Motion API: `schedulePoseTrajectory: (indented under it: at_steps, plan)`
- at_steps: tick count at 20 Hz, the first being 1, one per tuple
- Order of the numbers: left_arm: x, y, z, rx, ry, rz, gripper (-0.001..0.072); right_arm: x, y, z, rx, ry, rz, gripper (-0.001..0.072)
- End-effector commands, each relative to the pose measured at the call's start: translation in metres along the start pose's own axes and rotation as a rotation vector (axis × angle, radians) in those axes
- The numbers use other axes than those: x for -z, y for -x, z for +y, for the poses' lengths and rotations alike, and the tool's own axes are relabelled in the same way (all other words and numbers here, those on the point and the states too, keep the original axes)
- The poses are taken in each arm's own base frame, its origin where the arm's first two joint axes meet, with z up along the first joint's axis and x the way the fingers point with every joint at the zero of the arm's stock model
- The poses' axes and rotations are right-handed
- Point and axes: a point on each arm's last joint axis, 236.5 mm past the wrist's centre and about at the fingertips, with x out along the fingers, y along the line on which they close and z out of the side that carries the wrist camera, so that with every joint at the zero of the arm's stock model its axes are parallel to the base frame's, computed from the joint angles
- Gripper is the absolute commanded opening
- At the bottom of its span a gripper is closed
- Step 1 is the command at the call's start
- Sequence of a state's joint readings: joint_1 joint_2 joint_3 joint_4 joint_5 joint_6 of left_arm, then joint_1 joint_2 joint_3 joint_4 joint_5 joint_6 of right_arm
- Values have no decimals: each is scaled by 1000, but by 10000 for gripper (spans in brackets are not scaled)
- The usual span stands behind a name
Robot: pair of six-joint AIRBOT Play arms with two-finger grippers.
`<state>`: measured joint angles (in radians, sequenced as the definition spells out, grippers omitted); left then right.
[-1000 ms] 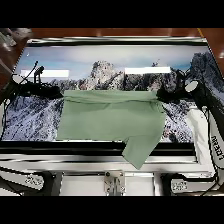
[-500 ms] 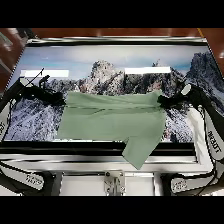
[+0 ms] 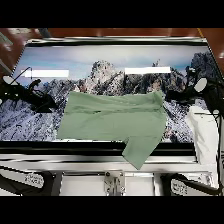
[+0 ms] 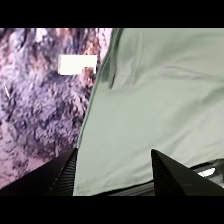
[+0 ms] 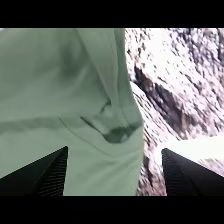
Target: Fold the shirts.
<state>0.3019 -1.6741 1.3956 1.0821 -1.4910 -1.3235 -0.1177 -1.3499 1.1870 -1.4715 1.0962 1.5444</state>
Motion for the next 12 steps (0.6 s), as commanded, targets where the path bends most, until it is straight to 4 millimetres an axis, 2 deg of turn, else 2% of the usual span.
schedulePoseTrajectory:
  at_steps: [1, 2, 3, 5, 7, 12]
  plan:
    - [41, 19, 14, 21, 34, 78, 619, 73, 31, -42, 167, 109, 285, 697]
    - [57, 12, 18, 34, 43, 105, 680, 94, 31, -45, 150, 125, 367, 697]
    - [76, 1, 24, 52, 52, 143, 705, 114, 29, -44, 107, 102, 435, 697]
    - [105, -22, 37, 79, 82, 179, 705, 135, 21, -28, -35, 8, 483, 697]
    - [116, -40, 44, 99, 113, 178, 705, 137, 13, -14, -151, -89, 463, 696]
    - [101, -59, 43, 107, 138, 96, 705, 121, 7, -7, -209, -147, 385, 697]
